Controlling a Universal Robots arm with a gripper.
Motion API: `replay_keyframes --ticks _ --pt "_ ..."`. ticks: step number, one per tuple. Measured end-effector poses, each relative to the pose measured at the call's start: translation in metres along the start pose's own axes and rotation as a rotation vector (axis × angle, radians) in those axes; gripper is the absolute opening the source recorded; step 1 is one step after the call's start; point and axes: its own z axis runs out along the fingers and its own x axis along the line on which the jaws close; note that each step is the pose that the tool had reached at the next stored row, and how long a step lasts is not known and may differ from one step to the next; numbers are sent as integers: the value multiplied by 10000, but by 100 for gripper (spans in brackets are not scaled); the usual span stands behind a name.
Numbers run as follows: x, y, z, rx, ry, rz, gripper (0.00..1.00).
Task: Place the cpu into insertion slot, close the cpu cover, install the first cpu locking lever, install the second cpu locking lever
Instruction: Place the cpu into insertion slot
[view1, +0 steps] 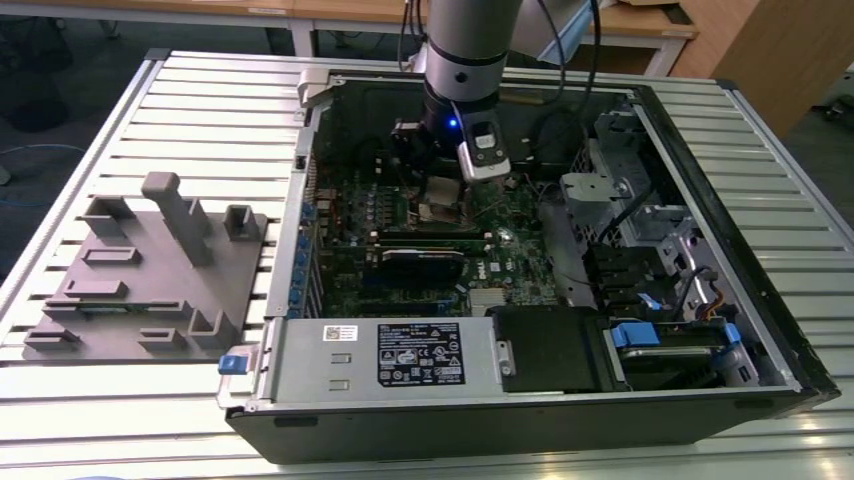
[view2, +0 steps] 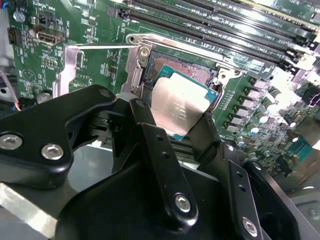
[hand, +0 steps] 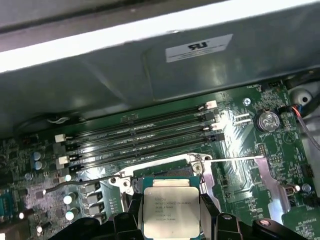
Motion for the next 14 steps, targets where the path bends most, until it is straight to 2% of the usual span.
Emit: replay_keyframes --ticks 6,14 --pt "0 0 2 -7 -41 416 54" --pt "0 -1 10 -28 -155 1555 54"
